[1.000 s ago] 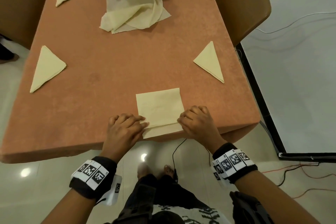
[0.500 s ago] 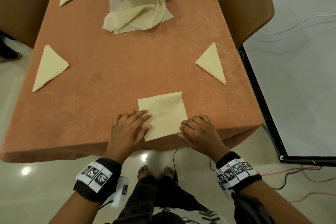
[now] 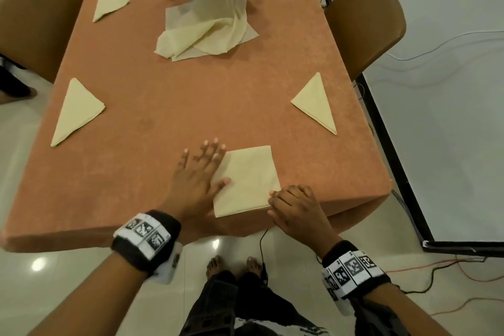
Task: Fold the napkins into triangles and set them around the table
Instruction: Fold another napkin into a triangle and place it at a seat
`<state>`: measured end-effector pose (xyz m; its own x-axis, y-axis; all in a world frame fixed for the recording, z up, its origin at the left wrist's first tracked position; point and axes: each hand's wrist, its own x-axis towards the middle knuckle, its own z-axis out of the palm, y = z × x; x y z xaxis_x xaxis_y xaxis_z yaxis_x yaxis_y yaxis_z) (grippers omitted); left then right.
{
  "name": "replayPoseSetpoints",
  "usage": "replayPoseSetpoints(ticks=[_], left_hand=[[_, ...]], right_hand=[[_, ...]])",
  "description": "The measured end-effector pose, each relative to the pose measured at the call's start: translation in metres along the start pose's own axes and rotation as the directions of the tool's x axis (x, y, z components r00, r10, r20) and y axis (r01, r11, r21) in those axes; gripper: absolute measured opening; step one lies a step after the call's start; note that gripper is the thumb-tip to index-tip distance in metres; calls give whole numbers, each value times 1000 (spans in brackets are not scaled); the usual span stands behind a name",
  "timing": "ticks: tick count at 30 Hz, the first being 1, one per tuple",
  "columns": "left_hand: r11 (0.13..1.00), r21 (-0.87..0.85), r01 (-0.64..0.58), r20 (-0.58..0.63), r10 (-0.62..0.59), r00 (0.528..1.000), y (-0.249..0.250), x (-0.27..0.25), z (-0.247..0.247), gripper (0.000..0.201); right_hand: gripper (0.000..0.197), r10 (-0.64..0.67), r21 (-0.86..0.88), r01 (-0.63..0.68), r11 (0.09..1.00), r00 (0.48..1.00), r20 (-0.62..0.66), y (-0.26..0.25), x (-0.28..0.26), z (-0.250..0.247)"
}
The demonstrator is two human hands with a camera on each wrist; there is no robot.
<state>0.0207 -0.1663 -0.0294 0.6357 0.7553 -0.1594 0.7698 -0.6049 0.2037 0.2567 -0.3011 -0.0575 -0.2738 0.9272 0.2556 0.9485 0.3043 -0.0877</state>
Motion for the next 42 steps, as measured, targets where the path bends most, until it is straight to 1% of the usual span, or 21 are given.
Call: replayPoseSetpoints(ticks=[2, 4, 9, 12, 14, 15, 17, 18, 20, 22, 23, 24, 26, 27, 29, 33, 37, 38, 39, 41, 42], left_hand=[[997, 23, -75, 45, 74, 996, 12, -17, 17, 78], [1000, -5, -30, 110, 30, 993, 12, -26, 29, 85], [989, -143, 27, 63, -18, 998, 6, -20, 22, 91], [995, -97, 9, 97, 0, 995, -7, -8, 20, 102], [999, -42, -28, 128, 33, 991, -15, -2, 21, 107], [999, -33, -40, 131, 44, 990, -16, -1, 22, 108], [998, -31, -49, 127, 52, 991, -17, -1, 23, 108], [999, -25, -48, 129, 51, 990, -17, 0, 24, 109], [999, -14, -34, 146, 36, 989, -18, 0, 25, 111], [999, -35, -22, 164, 27, 986, -20, 2, 24, 116], [997, -67, -23, 176, 34, 984, -22, 2, 22, 118], [993, -113, -26, 187, 47, 981, -24, 2, 20, 119], [983, -176, -43, 199, 79, 977, -28, 1, 17, 122], [985, -160, -61, 204, 93, 975, -30, 1, 15, 122], [993, -67, -93, 209, 106, 972, -32, 1, 15, 122], [996, -2, -93, 202, 92, 975, -32, 1, 16, 122], [995, -3, -97, 211, 96, 973, -32, 1, 15, 123], [995, 1, -102, 217, 99, 971, -31, 1, 16, 123], [994, 2, -105, 214, 102, 971, -31, 1, 17, 122], [994, -8, -107, 201, 107, 974, -32, 0, 17, 121], [994, -10, -109, 201, 109, 974, -33, -1, 18, 121]], right_hand=[[20, 5, 5, -5, 1000, 1000, 13, -1, -2, -1], [23, 15, 7, -15, 1000, 1000, 21, -2, -1, -4], [24, 133, -21, -133, 991, 991, 33, -15, 33, -15], [30, 200, 58, -202, 978, 979, 39, -30, 63, -14], [41, 232, 125, -248, 961, 964, 130, -38, 82, -9], [45, 238, 128, -268, 955, 948, 211, -40, 89, -4], [54, 263, 98, -317, 943, 895, 361, -37, 94, 6], [58, 294, 72, -347, 935, 874, 388, -32, 92, 9], [65, 390, 15, -425, 905, 843, 370, -20, 83, 9], [63, 493, -4, -522, 853, 803, 335, -11, 75, 7], [62, 525, 7, -555, 832, 791, 315, -11, 75, 4], [63, 529, 30, -559, 829, 800, 284, -15, 79, 3], [65, 447, 85, -479, 873, 859, 252, -30, 94, 2], [65, 384, 108, -424, 899, 883, 271, -38, 101, 6], [61, 307, 124, -370, 921, 884, 353, -49, 106, 18], [64, 396, 30, -435, 900, 845, 359, -30, 90, 28], [69, 591, -33, -614, 789, 742, 317, 1, 69, 10], [70, 603, -17, -629, 778, 738, 303, -1, 73, 5], [69, 575, 18, -603, 797, 768, 282, -9, 82, 1], [68, 442, 101, -483, 870, 854, 276, -39, 101, 6], [69, 399, 125, -450, 884, 867, 297, -51, 107, 12]])
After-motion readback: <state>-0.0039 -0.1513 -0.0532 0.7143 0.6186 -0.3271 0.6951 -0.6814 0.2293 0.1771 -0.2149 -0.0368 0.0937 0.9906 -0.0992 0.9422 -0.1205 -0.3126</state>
